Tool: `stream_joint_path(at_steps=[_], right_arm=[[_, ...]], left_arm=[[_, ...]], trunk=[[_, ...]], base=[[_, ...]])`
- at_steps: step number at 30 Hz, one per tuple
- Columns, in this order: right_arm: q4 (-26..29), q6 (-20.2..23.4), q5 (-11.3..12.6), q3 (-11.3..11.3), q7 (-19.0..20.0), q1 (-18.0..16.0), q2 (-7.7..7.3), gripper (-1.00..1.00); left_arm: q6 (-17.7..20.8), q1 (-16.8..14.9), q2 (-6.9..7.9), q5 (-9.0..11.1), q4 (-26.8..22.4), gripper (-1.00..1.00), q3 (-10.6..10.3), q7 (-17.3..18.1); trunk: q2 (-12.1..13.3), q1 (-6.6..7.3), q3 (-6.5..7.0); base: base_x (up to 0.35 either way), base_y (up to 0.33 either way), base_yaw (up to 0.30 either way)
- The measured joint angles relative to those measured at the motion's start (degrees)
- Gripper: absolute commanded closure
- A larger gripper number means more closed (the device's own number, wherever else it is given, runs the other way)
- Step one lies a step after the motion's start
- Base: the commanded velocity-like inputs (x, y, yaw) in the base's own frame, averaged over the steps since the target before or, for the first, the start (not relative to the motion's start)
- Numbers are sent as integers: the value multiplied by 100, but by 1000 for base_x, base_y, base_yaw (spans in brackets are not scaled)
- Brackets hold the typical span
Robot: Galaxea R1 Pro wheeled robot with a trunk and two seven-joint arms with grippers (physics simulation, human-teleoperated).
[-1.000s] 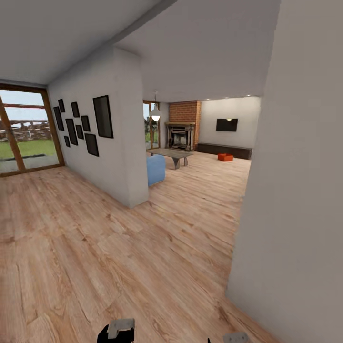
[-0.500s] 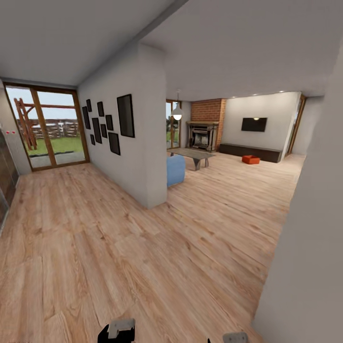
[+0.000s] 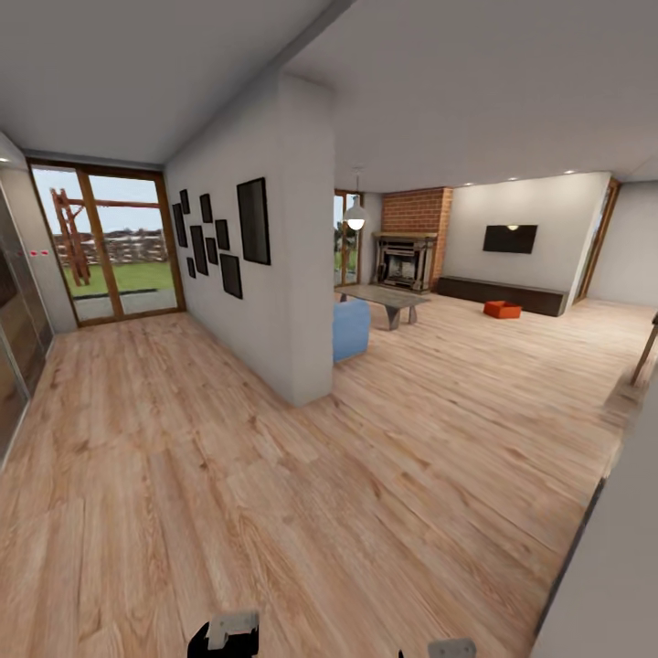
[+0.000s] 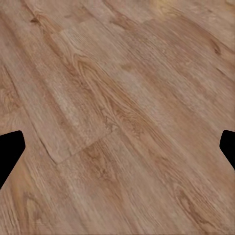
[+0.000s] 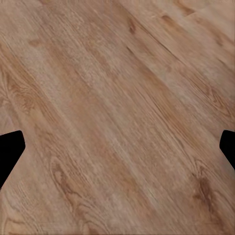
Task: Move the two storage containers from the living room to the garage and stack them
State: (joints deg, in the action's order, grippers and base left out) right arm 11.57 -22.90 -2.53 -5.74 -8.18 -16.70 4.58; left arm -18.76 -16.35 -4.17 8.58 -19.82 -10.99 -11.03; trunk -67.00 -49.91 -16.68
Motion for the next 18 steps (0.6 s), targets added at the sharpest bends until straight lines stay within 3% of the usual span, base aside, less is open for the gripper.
stream_joint_path(at_steps=[18], right_arm=[[0, 1, -1, -11, 33, 14, 0, -100]], left_arm=[[0, -1, 0, -9, 0, -100, -3, 2]], trunk=[[0, 0, 0]], base=[[339, 0, 0]])
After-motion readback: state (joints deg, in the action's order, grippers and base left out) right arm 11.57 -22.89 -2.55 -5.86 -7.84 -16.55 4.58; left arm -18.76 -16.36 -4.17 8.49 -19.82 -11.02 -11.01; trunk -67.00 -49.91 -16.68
